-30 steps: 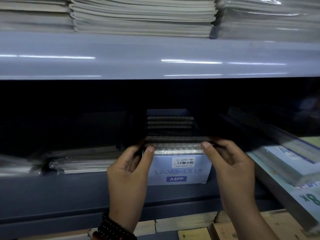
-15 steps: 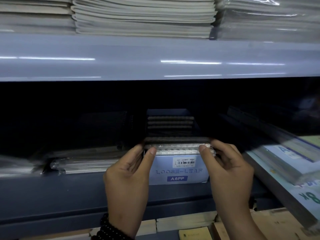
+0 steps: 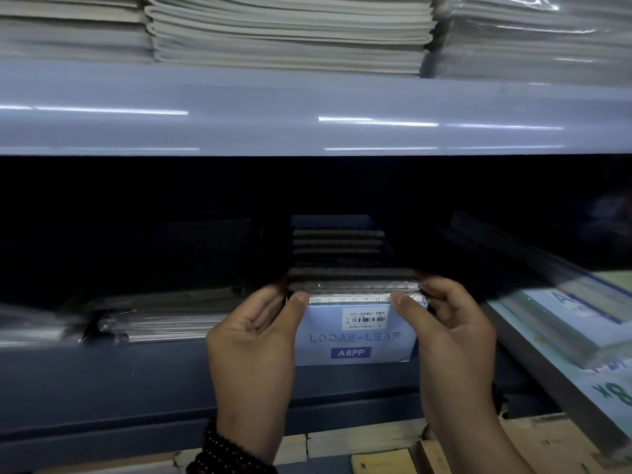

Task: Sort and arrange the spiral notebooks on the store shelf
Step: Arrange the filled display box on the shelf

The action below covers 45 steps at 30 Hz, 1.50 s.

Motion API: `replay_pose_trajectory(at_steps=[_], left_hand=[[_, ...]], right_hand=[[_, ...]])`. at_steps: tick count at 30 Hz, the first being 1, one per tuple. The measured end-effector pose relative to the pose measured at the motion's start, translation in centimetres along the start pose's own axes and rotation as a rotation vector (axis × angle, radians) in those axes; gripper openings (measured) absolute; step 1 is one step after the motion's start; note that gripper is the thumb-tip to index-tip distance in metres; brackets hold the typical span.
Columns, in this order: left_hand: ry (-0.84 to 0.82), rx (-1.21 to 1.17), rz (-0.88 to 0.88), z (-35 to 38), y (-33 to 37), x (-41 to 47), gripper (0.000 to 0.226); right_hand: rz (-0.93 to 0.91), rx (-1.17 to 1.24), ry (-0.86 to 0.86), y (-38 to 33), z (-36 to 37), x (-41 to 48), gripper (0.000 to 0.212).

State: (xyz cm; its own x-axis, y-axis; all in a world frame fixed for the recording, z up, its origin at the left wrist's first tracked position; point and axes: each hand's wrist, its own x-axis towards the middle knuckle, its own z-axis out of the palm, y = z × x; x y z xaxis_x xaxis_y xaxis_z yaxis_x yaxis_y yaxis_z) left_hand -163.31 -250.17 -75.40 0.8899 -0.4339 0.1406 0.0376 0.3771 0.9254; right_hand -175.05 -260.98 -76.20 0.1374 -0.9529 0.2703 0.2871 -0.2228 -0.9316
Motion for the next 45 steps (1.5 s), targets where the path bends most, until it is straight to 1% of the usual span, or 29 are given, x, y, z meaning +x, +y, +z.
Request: replay_pose_trajectory(at_steps=[3,8,13,20,27,33,38,45], left_hand=[[-0.022,0.002,0.008,0.3,0.4,0.1,0.022],[-0.012,0.002,0.012,0.4,0.4,0.3,0.023],[-0.021,0.007,0.041,0.2,0.4,-0.1,0.02],[0.061,-0.001,0.08,0.3,0.2,-0.2,0.013],[0.059,0.044,0.114,0.3,-0.2,0.4,0.008],[0.075,0.027,0.128,0.2,-0.2,0.5,0.009],[0.049,0.014,0.132,0.2,-0.3,0.6,0.011],[-0.044,0.0,0.161,-0.2,0.0,0.6,0.016]], right_hand=[[0.011,-0.009,0.013,0.0,0.4,0.3,0.021],[0.008,-0.016,0.034,0.1,0.8,0.6,0.021],[-0.039,-0.017,-0.005,0.4,0.7,0.2,0.02],[-0.092,-0.033,0.048,0.6,0.7,-0.5,0.014],[-0.089,-0.046,0.071,0.8,0.8,-0.1,0.015],[-0.091,0.019,0.081,0.5,0.9,-0.2,0.017],[-0.117,0.008,0.079,0.1,0.8,-0.3,0.019],[-0.12,0.04,0.037,-0.5,0.7,-0.3,0.017]])
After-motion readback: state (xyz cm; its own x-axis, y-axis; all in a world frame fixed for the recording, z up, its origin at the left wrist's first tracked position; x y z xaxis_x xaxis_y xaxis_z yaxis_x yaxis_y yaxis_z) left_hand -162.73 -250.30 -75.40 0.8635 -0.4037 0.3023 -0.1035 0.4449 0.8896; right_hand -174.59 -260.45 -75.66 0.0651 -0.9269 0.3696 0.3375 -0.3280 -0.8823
